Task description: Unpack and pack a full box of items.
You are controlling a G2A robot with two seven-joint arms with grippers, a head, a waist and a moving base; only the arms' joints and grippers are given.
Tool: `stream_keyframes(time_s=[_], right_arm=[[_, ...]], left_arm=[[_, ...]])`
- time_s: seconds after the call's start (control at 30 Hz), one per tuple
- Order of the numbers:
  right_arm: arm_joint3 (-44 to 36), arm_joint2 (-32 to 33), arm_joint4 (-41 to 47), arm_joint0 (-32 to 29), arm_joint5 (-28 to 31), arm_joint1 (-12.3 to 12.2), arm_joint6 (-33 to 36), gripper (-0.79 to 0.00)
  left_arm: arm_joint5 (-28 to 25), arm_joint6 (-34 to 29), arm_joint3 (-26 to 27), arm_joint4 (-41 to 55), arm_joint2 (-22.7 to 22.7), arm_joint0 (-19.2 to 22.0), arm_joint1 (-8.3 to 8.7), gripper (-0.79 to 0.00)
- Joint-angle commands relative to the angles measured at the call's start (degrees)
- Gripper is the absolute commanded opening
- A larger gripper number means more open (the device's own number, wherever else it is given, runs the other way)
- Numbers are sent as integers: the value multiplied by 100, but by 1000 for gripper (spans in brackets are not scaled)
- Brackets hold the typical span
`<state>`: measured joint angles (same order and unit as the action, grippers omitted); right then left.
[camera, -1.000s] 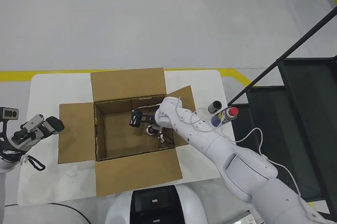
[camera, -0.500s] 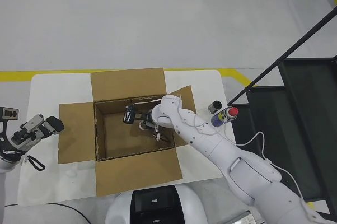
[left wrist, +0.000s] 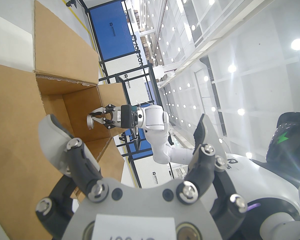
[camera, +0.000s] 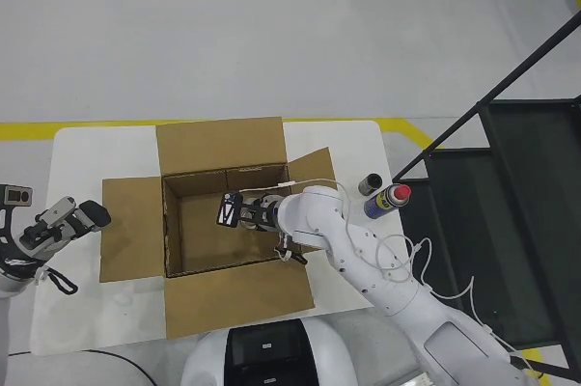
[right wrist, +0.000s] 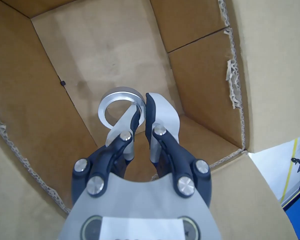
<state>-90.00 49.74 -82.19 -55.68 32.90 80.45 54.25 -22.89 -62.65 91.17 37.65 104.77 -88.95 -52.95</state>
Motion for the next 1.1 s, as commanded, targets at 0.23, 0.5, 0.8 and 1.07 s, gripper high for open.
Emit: stream_keyframes(time_s=[0.23, 0.5, 0.8, 1.07], right_arm=[[-1, 0, 0, -1, 0, 0, 0, -785], [-1, 0, 0, -1, 0, 0, 0, -785], [-1, 0, 0, -1, 0, 0, 0, -785], [-499, 440, 285, -72, 321, -106, -43, -785]], left_arm=[[0, 0, 0, 0, 0, 0, 0, 0], [0, 0, 0, 0, 0, 0, 0, 0], [0, 0, 0, 0, 0, 0, 0, 0], [0, 0, 0, 0, 0, 0, 0, 0]])
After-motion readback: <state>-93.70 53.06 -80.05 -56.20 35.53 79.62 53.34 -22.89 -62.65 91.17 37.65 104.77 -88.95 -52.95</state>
